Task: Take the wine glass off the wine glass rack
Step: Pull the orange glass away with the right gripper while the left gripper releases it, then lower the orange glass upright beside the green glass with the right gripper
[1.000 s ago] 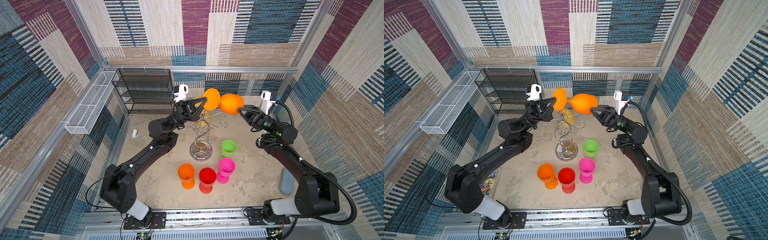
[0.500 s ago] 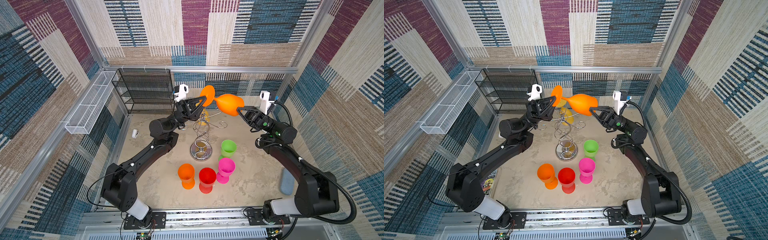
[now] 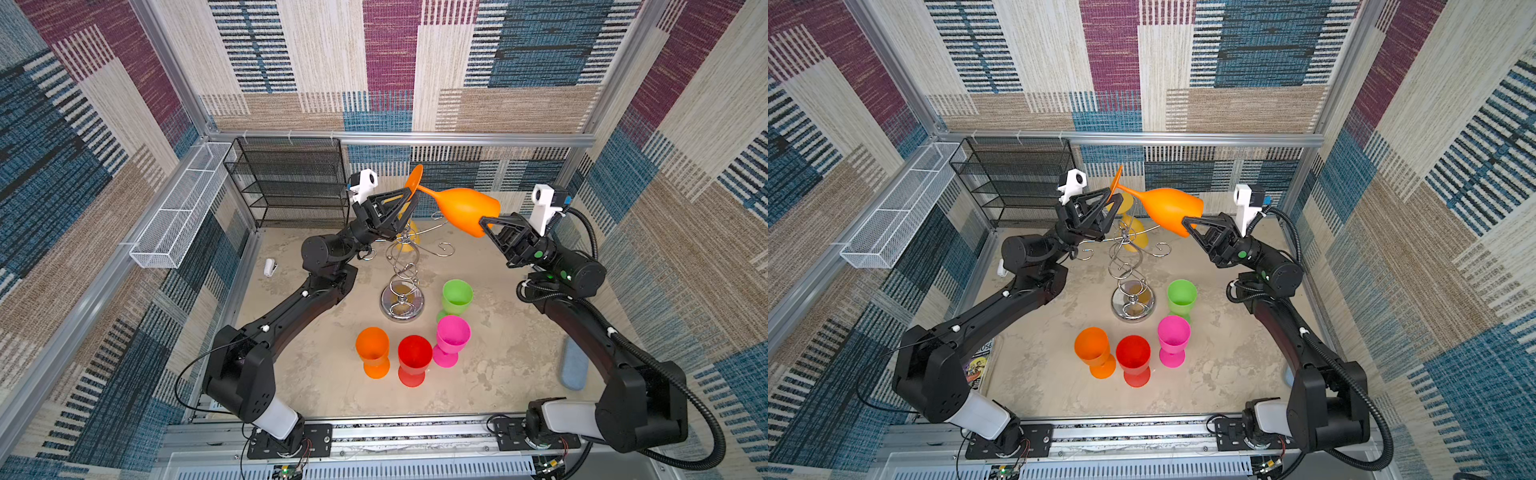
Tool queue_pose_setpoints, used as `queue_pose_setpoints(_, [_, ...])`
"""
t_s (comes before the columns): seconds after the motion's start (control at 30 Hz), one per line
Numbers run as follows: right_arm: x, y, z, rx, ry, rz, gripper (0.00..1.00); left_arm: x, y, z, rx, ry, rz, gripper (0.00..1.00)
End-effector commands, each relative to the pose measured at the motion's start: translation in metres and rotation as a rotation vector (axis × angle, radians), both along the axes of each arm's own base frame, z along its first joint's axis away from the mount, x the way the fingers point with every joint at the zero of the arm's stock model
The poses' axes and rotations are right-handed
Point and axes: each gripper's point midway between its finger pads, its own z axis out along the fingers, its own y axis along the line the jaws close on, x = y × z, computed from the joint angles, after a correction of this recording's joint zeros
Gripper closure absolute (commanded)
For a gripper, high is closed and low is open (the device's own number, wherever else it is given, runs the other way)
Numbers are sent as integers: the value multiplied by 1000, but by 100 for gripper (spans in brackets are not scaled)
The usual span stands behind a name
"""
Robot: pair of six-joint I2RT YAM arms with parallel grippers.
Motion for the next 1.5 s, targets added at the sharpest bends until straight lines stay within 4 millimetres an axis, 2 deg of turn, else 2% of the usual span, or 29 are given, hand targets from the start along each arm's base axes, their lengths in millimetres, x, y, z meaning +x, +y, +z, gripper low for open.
queue_pose_setpoints(0.0, [-4,-7,17,25,-106,-100,100,-24,6,10,-20,-134,-7,61])
queue_pose_setpoints(0.2, [25,-14,33,-58,-13,-308,100,-26,4,9,-7,-154,-5,57])
queue_pose_setpoints(0.33, [48,-25,41,-149,80,-484,100,-32,4,11,6,-195,-3,56])
queue_pose_setpoints(0.43, [69,-39,36,-247,177,-637,99,-37,4,12,19,-230,-2,55])
queue_pose_setpoints(0.53, [85,-57,23,-333,280,-772,98,-41,1,13,43,-266,1,54])
queue_pose_setpoints(0.7, [103,-82,-10,-437,408,-928,97,-49,-3,11,125,-333,35,53])
queue_pose_setpoints(0.83, [111,-91,-42,-521,504,-976,97,-60,-4,7,248,-403,90,52])
queue_pose_setpoints(1.0, [117,-99,-77,-604,589,-1003,96,-74,4,4,373,-474,192,52])
queue_pose_setpoints(1.1, [123,-97,-115,-706,670,-969,96,-80,9,0,432,-475,216,52])
queue_pose_setpoints(1.23, [123,-90,-174,-828,792,-875,100,-89,15,-3,452,-489,237,53])
queue_pose_setpoints(1.33, [118,-89,-207,-883,855,-838,100,-93,18,-5,463,-491,243,52])
queue_pose_setpoints(1.47, [112,-85,-238,-955,921,-775,100,-98,21,-6,479,-505,245,52])
